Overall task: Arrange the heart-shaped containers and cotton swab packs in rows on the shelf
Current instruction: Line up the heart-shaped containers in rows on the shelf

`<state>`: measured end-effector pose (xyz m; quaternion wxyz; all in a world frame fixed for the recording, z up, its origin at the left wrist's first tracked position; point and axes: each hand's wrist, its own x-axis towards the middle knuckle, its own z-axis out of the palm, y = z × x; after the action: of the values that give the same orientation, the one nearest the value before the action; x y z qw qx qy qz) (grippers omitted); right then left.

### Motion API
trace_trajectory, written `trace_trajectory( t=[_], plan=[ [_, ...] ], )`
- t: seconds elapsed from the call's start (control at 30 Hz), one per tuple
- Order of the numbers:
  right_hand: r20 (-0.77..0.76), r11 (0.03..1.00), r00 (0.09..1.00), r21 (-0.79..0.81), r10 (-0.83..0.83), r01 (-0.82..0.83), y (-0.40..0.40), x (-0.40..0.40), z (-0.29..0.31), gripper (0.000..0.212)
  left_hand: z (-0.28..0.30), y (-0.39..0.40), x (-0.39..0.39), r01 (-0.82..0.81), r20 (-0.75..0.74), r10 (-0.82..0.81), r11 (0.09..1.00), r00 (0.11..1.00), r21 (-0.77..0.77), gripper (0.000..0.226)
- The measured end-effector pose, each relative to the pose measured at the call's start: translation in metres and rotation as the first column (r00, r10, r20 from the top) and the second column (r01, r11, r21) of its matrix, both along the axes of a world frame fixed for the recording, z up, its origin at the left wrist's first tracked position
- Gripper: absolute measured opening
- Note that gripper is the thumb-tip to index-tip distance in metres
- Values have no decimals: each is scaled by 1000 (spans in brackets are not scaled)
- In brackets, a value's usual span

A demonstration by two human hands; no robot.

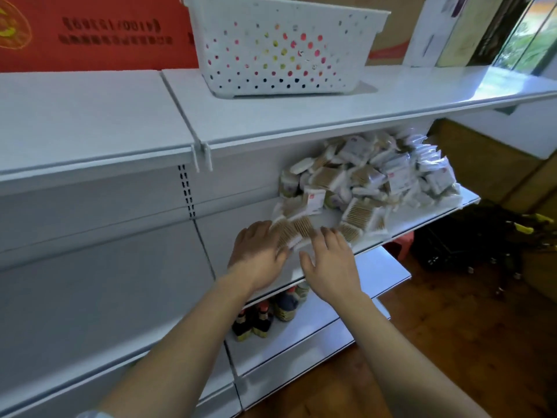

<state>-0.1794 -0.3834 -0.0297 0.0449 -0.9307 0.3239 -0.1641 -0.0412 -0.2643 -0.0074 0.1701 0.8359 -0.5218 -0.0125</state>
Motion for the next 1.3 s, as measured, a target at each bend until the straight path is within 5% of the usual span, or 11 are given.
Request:
trace_trajectory(
  t=[0.17, 0.37, 0.53, 0.73, 0.87, 0.97, 1.1, 1.2, 1.3],
  plan=[
    [-125, 989, 985, 102, 115, -102, -45, 18, -4, 75, -19, -39, -1, 51, 4, -53, 979, 999, 196, 60],
    [83, 900, 913, 153, 400, -408, -84, 39, -18, 47, -22, -59, 12, -209, 26, 207, 961, 978, 181, 43],
    [25, 795, 807, 159, 590, -586, -114, 49, -9, 47, -22, -68, 0, -330, -4, 338, 923, 941, 198, 60],
    [-115, 834, 827, 126, 551, -538, -133, 58, -1, 52, -33, -72, -10, -302, 62, 297, 911, 953, 281, 87],
    [-285, 859, 811, 192, 511, -474, -135, 62, -9, 58, -33, -64, -6, -325, 80, 317, 887, 945, 329, 71],
    [-239, 858, 824, 159, 513, -488, -127, 64, -11, 57, -33, -57, 2, -352, 48, 359, 867, 932, 352, 50],
    [-144, 883, 871, 87, 470, -462, -115, 78, -13, 62, -28, -51, 7, -340, 37, 345, 892, 938, 298, 46],
    [-263, 879, 841, 74, 472, -470, -109, 93, -18, 50, -23, -45, 11, -380, 3, 387, 903, 922, 203, 45],
    [-206, 873, 853, 9, 480, -488, -103, 99, -15, 30, -17, -34, 22, -470, -110, 473, 881, 874, 54, 46]
  ],
)
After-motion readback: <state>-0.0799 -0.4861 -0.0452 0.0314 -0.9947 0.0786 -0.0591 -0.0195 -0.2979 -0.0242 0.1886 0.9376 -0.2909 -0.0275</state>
